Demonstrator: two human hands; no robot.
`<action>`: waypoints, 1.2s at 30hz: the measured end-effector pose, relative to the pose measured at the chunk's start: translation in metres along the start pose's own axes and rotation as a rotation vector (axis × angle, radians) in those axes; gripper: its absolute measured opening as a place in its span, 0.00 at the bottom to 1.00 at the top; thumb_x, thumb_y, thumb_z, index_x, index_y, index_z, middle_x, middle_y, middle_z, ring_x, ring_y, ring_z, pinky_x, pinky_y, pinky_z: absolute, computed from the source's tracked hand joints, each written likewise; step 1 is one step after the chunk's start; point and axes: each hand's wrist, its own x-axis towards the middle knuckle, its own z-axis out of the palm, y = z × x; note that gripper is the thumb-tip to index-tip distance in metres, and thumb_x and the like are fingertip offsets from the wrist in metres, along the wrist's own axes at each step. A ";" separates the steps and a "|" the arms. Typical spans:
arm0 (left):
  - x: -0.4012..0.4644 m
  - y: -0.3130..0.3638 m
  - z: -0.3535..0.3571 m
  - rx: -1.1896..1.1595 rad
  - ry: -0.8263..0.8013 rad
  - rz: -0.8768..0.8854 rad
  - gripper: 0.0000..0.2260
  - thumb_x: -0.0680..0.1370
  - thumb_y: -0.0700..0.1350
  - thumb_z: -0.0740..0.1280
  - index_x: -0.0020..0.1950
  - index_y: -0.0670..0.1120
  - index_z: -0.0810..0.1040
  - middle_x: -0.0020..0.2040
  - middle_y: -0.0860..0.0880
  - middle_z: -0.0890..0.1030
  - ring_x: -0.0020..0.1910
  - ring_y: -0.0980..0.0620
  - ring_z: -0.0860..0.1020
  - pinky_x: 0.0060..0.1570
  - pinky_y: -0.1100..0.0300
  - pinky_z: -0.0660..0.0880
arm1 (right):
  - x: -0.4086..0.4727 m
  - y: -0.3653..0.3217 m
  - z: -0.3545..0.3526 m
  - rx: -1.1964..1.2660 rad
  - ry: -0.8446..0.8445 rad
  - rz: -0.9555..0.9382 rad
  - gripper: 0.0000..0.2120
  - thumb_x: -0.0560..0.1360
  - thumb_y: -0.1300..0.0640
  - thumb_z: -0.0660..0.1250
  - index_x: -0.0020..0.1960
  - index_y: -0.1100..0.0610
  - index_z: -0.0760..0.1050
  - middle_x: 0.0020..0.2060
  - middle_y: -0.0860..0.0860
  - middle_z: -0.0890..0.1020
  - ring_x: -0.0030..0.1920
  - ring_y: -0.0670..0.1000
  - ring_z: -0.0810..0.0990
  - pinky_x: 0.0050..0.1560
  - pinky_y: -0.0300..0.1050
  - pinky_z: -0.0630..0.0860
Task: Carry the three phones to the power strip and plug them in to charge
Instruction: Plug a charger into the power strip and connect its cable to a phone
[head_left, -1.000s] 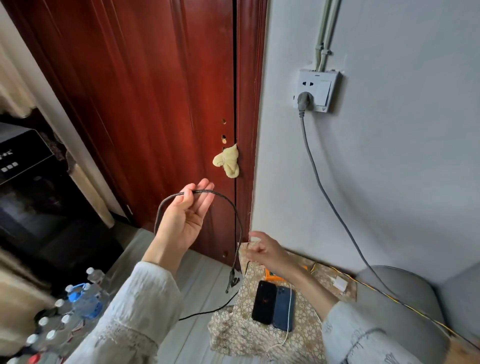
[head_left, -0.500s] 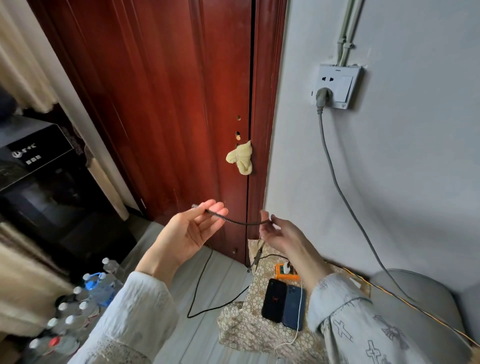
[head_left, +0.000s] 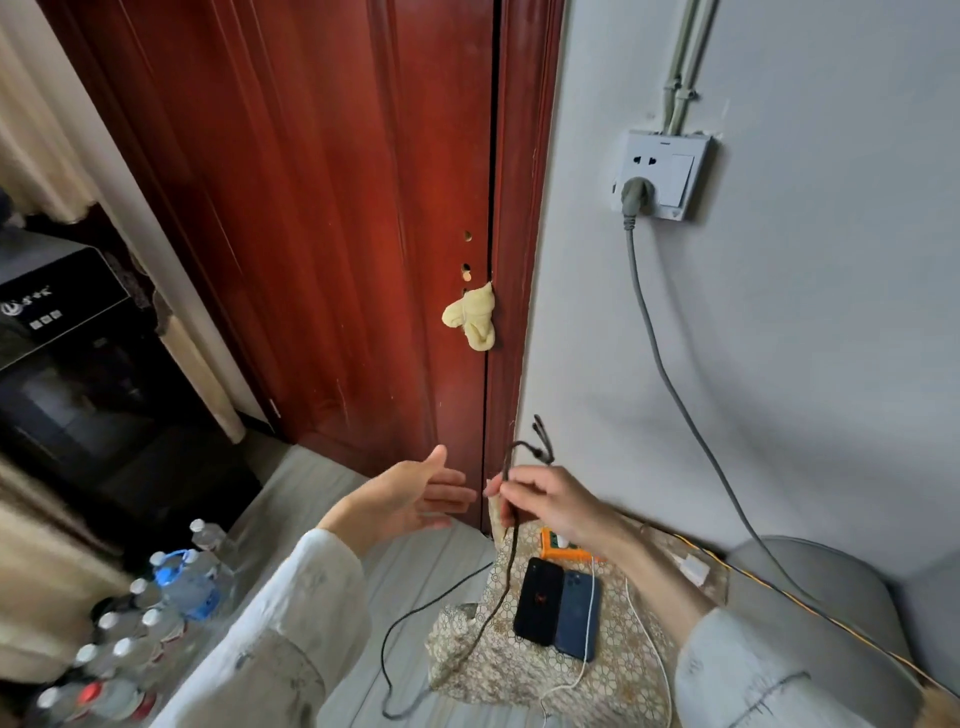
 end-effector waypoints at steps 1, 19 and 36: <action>0.003 0.004 0.008 -0.045 -0.072 -0.014 0.23 0.80 0.57 0.48 0.60 0.42 0.71 0.54 0.46 0.80 0.49 0.50 0.78 0.45 0.57 0.72 | -0.003 0.002 0.002 -0.052 -0.032 -0.008 0.10 0.78 0.61 0.59 0.45 0.60 0.78 0.34 0.45 0.79 0.39 0.43 0.80 0.47 0.37 0.77; -0.002 0.002 0.042 -0.003 -0.104 0.283 0.09 0.78 0.36 0.59 0.48 0.44 0.78 0.35 0.50 0.82 0.30 0.56 0.78 0.32 0.65 0.77 | -0.015 0.048 -0.016 0.556 0.107 0.268 0.20 0.78 0.48 0.56 0.59 0.63 0.72 0.49 0.56 0.81 0.49 0.53 0.80 0.58 0.52 0.75; -0.007 -0.009 0.030 0.224 0.259 0.507 0.16 0.78 0.50 0.60 0.63 0.46 0.74 0.49 0.57 0.81 0.51 0.59 0.78 0.46 0.64 0.76 | -0.004 -0.002 -0.013 0.464 0.289 0.043 0.07 0.74 0.61 0.65 0.47 0.61 0.81 0.44 0.61 0.83 0.42 0.56 0.83 0.44 0.45 0.80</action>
